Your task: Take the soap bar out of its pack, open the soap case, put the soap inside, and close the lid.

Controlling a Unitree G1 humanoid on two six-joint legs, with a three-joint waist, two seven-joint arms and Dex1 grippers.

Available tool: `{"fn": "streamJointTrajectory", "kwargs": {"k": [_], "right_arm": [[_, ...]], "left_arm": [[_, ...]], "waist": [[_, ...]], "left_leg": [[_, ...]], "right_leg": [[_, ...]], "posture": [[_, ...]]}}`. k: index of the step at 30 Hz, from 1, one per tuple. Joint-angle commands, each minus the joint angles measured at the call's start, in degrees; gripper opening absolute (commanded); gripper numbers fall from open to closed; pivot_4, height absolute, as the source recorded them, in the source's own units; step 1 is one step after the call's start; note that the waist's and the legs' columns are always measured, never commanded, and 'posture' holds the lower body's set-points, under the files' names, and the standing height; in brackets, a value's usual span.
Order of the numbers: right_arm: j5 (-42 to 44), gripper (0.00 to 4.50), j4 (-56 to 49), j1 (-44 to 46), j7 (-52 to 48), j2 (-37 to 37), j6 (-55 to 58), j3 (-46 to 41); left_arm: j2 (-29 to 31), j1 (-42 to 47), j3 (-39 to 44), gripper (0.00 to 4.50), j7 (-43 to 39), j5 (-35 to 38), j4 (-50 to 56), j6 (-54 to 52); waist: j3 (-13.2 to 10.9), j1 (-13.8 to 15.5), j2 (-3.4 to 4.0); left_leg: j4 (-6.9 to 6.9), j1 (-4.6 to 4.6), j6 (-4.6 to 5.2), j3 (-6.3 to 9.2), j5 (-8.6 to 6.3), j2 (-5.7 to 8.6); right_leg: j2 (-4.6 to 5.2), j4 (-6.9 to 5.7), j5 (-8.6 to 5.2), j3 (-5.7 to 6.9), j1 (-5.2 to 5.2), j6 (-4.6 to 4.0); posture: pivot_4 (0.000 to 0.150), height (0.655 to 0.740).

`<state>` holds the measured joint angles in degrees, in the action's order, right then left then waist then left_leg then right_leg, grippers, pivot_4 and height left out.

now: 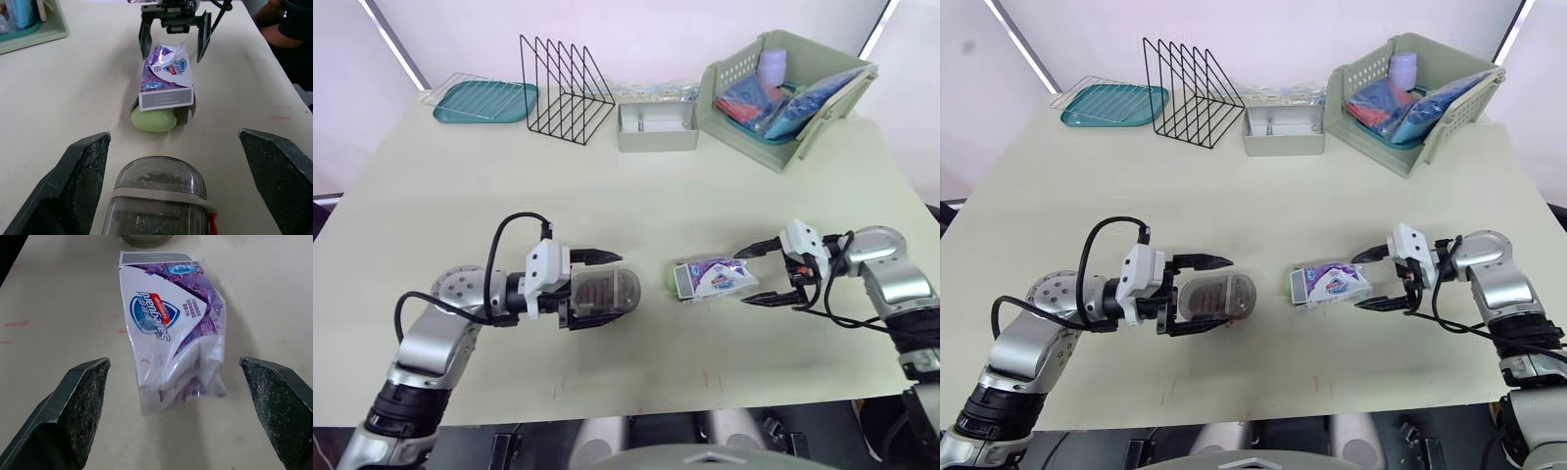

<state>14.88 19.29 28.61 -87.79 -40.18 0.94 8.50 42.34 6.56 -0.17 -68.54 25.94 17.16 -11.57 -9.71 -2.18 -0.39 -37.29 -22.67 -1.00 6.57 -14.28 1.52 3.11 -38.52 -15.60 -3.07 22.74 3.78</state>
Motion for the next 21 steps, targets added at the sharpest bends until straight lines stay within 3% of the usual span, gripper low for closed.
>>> {"fn": "streamJointTrajectory", "kwargs": {"k": [1,4,7,14,15,21], "right_arm": [[-0.67,4.46,1.85,1.72,0.07,0.61,-3.36,-0.38],[-1.33,4.46,4.12,2.80,-0.17,1.41,-4.95,-0.27],[-1.55,3.66,5.47,3.33,-0.24,1.85,-5.71,-0.47],[-1.73,0.21,5.59,2.89,0.10,1.62,-6.06,-0.98],[-1.79,0.02,5.47,2.79,0.27,1.54,-6.10,-1.05],[-1.86,0.02,4.55,2.13,0.82,0.92,-6.78,-1.38]], "left_arm": [[0.17,-0.42,0.33,4.50,-0.24,0.11,1.21,1.38],[0.32,-0.98,0.19,4.50,-0.23,0.16,1.47,1.63],[0.36,-1.25,0.12,4.50,0.19,-0.09,1.55,1.79],[0.19,-2.14,0.20,4.50,1.02,-0.86,1.32,2.38],[0.05,-2.07,0.17,4.50,1.19,-1.01,1.18,2.45],[-0.41,-1.77,-0.29,4.50,1.99,-1.39,0.82,2.79]], "waist": [[0.00,-0.04,0.00],[0.00,-0.12,0.00],[0.00,-0.14,0.00],[0.00,-0.13,0.00],[0.00,-0.13,0.00],[0.00,-0.13,0.00]], "left_leg": [[0.00,0.00,0.00,0.00,0.00,0.00],[0.00,0.00,0.00,0.00,0.00,0.00],[0.01,0.00,0.00,0.01,0.00,-0.01],[0.00,0.01,0.00,0.02,0.00,-0.01],[0.01,0.03,0.00,0.02,0.00,-0.01],[0.00,0.05,0.00,0.01,0.00,-0.01]], "right_leg": [[0.00,0.00,0.00,0.00,0.00,0.00],[-0.01,-0.01,0.00,0.00,0.00,0.00],[-0.02,-0.01,0.00,0.01,0.01,0.00],[-0.02,-0.01,0.00,0.01,0.00,0.00],[-0.02,-0.01,0.00,0.01,-0.01,0.00],[-0.02,-0.02,0.00,0.00,-0.02,0.00]], "posture": [[0.150,0.7400],[0.150,0.7400],[0.150,0.7400],[0.150,0.7400],[0.150,0.7400],[0.150,0.7400]]}}
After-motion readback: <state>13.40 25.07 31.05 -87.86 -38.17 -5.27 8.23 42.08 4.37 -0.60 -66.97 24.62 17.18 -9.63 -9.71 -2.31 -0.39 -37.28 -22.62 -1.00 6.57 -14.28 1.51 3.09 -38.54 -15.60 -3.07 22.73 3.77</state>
